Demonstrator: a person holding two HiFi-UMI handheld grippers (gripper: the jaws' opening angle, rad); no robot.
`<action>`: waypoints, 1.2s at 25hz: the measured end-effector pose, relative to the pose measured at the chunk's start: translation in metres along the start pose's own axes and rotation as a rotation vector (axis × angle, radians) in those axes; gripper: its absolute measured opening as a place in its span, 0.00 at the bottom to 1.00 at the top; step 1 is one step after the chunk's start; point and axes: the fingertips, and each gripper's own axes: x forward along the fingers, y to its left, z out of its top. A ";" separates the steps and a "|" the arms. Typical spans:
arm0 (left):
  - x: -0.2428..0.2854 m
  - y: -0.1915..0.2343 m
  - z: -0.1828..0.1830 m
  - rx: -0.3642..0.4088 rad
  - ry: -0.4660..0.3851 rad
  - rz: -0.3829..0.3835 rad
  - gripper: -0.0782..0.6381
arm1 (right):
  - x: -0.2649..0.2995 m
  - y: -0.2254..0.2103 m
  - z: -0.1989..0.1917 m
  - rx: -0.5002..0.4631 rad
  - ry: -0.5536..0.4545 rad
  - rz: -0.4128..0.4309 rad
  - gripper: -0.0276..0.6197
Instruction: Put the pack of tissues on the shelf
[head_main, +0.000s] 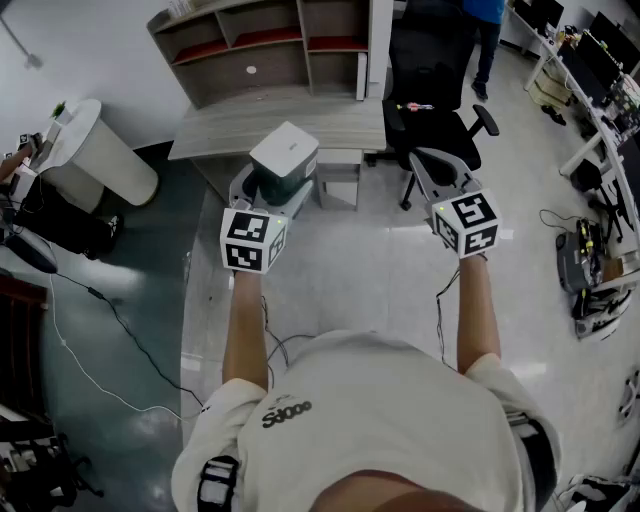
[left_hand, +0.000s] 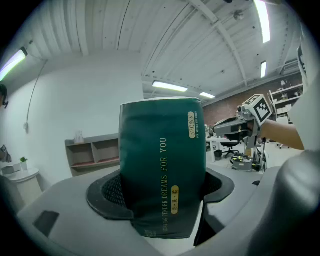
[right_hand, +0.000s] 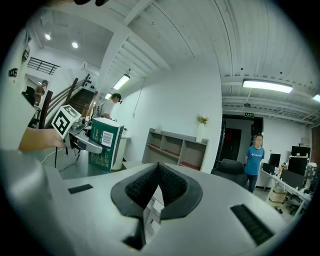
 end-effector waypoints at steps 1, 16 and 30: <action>0.002 -0.002 0.001 0.003 -0.002 0.001 0.66 | -0.001 -0.002 0.000 -0.002 -0.002 0.000 0.05; 0.030 -0.041 0.003 -0.056 0.029 0.043 0.66 | -0.020 -0.049 -0.023 0.029 -0.034 0.037 0.05; 0.126 -0.031 -0.002 -0.045 0.032 0.032 0.66 | 0.027 -0.113 -0.065 0.038 0.009 0.062 0.05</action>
